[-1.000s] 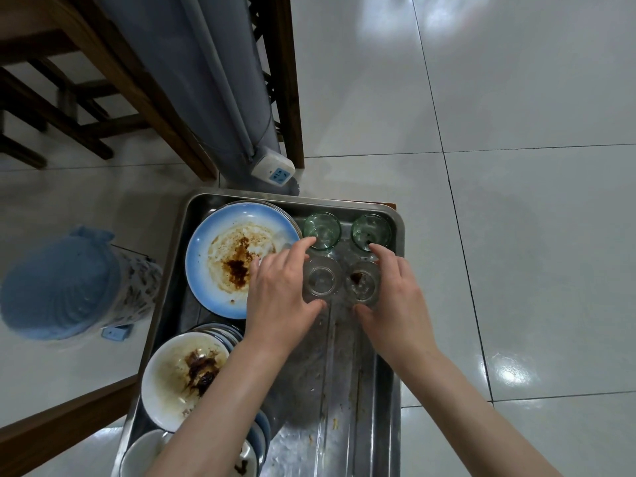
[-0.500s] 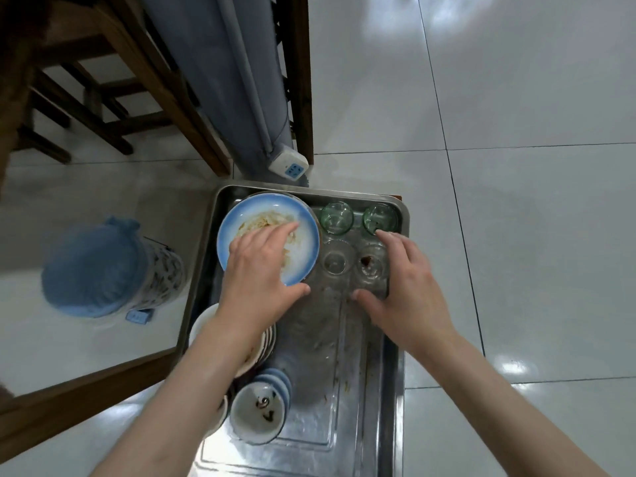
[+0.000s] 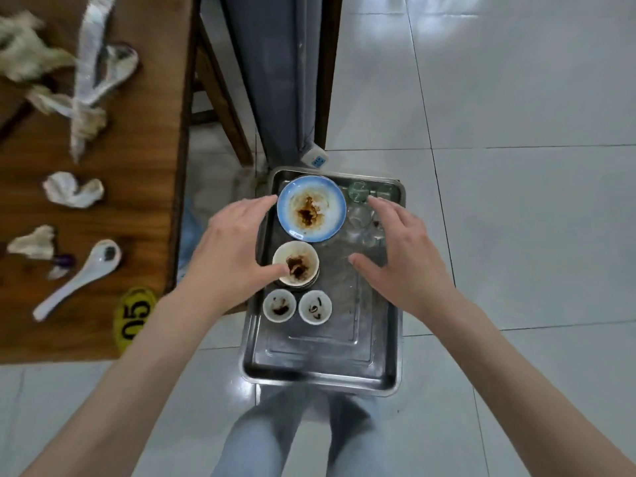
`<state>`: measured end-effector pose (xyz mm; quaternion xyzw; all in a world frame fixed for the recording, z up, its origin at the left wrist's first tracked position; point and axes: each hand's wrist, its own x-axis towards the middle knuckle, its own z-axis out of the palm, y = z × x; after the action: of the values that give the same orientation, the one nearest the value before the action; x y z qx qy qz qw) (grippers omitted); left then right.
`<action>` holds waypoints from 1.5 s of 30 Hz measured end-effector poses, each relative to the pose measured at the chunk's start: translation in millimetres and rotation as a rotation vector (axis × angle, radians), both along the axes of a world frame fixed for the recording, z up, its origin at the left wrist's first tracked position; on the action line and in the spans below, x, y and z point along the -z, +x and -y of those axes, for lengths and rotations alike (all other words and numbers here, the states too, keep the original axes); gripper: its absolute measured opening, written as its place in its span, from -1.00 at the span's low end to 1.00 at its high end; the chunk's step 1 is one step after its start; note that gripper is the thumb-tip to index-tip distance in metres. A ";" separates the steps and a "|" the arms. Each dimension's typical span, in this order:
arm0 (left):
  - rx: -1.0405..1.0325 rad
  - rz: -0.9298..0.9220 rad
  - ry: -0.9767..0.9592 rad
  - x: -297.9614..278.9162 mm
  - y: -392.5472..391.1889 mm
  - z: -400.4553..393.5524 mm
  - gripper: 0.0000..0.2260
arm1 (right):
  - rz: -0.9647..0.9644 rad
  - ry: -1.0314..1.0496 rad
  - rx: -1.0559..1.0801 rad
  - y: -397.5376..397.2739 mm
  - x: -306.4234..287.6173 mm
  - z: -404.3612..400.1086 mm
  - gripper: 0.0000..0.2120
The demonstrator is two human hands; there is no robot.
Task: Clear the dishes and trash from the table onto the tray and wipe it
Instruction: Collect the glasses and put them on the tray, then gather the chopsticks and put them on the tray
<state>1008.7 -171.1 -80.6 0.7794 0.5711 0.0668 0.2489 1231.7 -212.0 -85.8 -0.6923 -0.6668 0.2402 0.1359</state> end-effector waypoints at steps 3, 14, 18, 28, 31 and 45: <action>0.002 0.027 0.018 -46.1 -31.0 22.7 -0.15 | -0.014 0.033 -0.018 -33.9 -39.9 21.9 -0.29; -0.208 0.128 0.212 -168.7 -132.7 88.5 -0.17 | -0.014 0.161 -0.119 -119.8 -153.0 70.7 -0.34; -0.274 0.159 0.305 -196.0 -161.3 124.5 -0.20 | -0.030 0.215 -0.153 -144.7 -174.5 94.9 -0.36; -0.441 0.096 0.332 -210.2 -251.1 262.3 -0.26 | -0.025 0.227 -0.280 -202.8 -179.6 181.8 -0.37; -0.499 0.067 0.297 -210.5 -286.2 300.3 -0.28 | -0.039 0.158 -0.331 -232.3 -180.8 202.1 -0.36; -0.798 0.120 0.309 -202.8 -436.3 324.0 -0.40 | -0.010 0.104 -0.511 -394.8 -200.7 158.8 -0.35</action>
<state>572.4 -495.1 122.2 0.5204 0.7955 0.2877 0.1167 836.9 -370.8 115.0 -0.4922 -0.8308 0.2355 0.1098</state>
